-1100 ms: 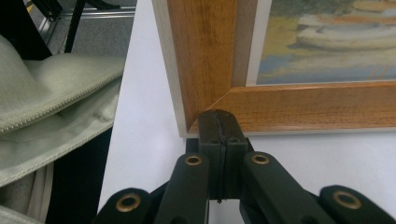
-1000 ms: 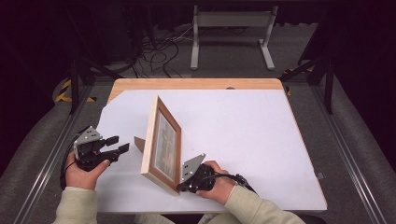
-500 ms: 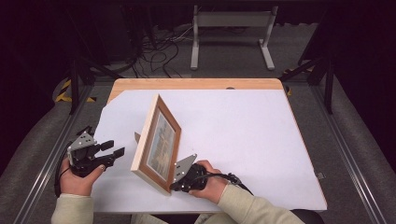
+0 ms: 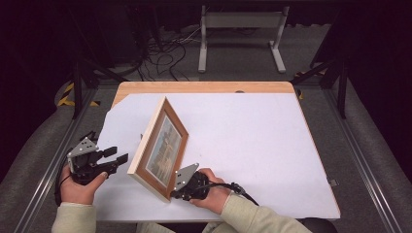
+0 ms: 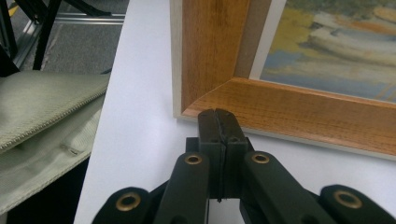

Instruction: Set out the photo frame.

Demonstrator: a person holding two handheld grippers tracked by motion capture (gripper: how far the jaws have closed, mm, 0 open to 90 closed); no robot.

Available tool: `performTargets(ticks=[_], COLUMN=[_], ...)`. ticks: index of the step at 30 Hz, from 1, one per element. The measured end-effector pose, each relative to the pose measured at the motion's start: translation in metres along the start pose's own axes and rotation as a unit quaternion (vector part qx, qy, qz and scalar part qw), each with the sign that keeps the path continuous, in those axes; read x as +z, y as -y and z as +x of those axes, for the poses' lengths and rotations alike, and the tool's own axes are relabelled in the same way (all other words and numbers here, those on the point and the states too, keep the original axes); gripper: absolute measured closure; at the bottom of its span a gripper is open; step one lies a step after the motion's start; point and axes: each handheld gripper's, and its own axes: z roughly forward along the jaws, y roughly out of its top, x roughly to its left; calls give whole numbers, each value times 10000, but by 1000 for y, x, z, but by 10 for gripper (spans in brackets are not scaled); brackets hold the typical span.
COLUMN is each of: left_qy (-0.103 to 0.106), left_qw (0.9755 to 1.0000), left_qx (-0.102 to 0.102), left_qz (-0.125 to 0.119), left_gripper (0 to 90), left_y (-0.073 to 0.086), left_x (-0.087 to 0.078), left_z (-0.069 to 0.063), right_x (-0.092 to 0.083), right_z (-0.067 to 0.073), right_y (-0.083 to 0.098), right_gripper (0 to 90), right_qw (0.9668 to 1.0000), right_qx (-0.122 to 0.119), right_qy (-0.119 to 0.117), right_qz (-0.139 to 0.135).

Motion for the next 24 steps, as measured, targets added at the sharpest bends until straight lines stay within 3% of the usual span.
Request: performTargets(ticks=[4,11,19,24], left_qy=[51,282,455,587], left_qw=[9999,9984,9958,9938], left_qx=[-1,-272,-187,-238], left_qz=[-92,-415,-776,-910], left_gripper=[442,443,450,450], left_y=[-3,-12,-23,-26], left_x=[-4,-17,-30,-36], left_z=[-2,-8,-22,-25], right_x=[-2,-13,-25,-25], right_z=[1,-4,-10,-10], right_y=[0,8,12,14], right_gripper=[900,874,868,859], right_qw=[10000,9996,9990,9988], right_qx=[-39,135,273,270], right_qy=[36,217,358,416], right_qz=[56,129,4,28])
